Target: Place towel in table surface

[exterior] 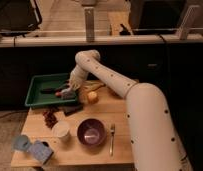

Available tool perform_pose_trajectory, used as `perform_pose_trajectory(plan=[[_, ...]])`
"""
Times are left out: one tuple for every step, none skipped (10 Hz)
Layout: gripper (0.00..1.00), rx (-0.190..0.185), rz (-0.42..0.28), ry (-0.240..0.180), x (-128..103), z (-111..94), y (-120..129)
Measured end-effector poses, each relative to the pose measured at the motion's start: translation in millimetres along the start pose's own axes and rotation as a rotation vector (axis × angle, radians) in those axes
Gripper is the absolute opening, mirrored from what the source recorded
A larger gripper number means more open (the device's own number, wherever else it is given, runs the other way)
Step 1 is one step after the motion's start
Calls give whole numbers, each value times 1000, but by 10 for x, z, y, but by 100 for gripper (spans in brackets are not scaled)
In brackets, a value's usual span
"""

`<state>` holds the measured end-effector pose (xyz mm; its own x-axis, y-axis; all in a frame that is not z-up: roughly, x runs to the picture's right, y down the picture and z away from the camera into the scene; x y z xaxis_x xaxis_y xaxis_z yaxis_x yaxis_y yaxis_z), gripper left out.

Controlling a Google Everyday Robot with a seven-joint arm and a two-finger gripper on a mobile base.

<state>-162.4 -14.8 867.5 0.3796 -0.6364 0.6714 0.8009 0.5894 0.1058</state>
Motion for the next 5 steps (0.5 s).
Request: perform_pose_trajectory(plan=[[2,7,-6,-2,-117,-69,49],[2,14,-15,0,-237,-198,117],[2,11,-28,5,-373,-380,191],[2,6,-40,3,-475,-463,219],[2,2,-47,-12,-593,-533,277]])
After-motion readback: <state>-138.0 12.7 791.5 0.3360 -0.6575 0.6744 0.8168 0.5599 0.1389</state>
